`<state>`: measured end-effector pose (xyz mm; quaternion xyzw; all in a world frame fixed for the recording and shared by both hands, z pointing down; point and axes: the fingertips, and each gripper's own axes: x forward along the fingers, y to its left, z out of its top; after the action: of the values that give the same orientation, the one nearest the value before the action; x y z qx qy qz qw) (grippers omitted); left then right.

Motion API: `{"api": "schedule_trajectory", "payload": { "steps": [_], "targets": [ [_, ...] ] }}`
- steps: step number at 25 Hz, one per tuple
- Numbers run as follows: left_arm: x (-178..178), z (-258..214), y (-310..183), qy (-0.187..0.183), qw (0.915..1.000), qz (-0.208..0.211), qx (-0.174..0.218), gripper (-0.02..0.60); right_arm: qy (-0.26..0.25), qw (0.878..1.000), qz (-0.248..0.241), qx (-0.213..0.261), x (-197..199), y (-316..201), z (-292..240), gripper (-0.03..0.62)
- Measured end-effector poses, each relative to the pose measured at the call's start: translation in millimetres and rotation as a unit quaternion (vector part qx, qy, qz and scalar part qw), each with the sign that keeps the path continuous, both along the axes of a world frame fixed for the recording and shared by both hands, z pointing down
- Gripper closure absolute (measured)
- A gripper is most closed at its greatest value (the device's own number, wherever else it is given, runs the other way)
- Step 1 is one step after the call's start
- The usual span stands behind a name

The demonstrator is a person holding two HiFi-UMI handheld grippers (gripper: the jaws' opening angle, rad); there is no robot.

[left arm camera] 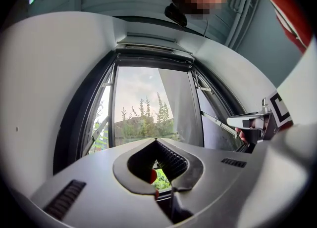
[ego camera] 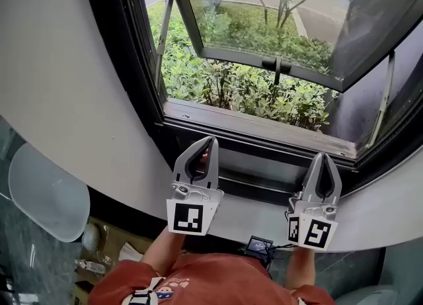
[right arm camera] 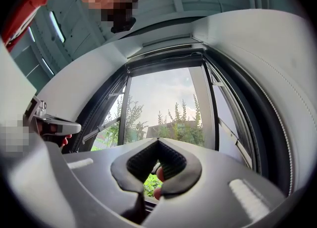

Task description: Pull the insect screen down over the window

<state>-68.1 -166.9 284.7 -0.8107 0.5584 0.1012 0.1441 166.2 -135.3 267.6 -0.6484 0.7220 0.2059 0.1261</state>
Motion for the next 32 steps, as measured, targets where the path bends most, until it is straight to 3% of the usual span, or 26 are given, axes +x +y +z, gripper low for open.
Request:
{"api": "schedule_trajectory", "payload": {
  "steps": [13,32],
  "targets": [
    [-3,-64,-5,-0.005,0.9971,-0.008,0.075,0.577,0.027,0.996,0.008,0.085,4,2,-70,0.585],
    [-10,-159,-13,-0.01,0.9833,-0.02,0.181,0.577,0.061,0.98,0.008,0.19,-1,2,-164,0.585]
  ]
}}
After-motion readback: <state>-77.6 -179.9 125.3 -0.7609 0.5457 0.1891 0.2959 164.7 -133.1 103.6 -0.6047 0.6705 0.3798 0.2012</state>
